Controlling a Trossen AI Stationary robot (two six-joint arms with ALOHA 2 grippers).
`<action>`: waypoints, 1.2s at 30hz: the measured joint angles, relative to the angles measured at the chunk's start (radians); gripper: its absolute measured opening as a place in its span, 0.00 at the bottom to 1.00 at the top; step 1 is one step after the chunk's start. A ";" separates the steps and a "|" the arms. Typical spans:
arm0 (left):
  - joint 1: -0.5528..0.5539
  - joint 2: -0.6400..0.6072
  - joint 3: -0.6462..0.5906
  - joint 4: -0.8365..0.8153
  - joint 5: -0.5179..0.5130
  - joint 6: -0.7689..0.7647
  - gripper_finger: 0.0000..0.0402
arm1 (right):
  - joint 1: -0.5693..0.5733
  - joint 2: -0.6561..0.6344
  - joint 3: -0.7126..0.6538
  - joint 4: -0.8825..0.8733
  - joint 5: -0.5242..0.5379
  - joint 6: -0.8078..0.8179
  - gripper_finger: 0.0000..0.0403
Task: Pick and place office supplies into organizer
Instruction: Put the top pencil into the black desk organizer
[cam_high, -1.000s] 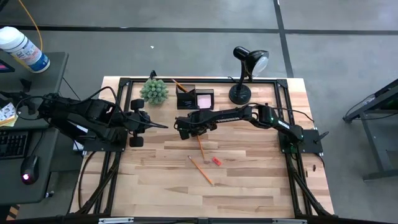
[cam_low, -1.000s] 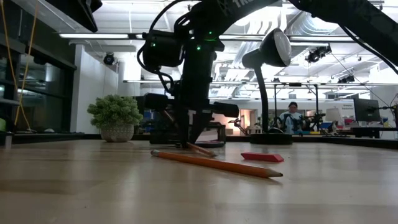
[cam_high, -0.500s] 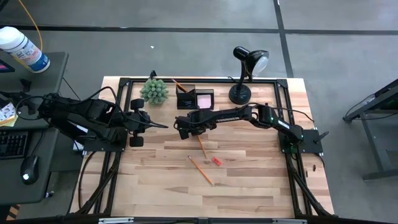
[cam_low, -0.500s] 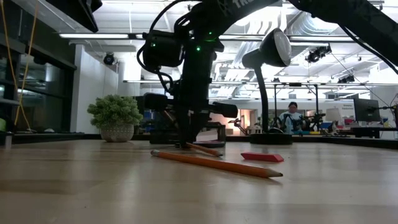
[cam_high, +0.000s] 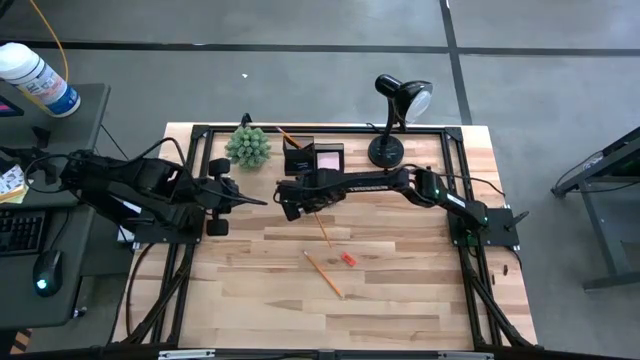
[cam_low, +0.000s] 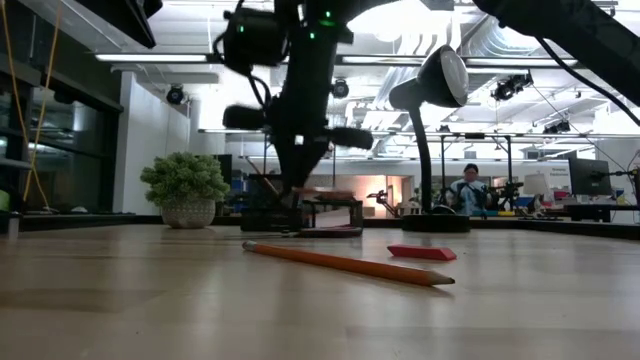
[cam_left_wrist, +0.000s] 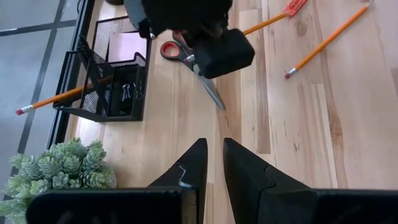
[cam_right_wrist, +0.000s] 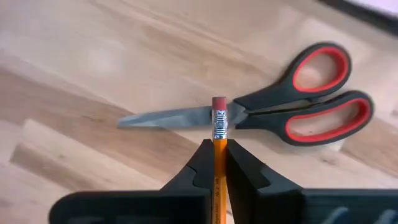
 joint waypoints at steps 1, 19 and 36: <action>0.000 -0.005 0.000 0.000 0.000 0.000 0.10 | -0.001 0.000 0.018 -0.018 0.009 -0.013 0.03; 0.000 -0.159 0.000 0.003 0.003 -0.010 0.10 | -0.114 -0.027 0.205 0.118 0.230 -0.197 0.03; 0.000 -0.169 0.000 0.074 -0.010 0.045 0.10 | -0.254 -0.030 0.205 0.687 0.056 -0.994 0.03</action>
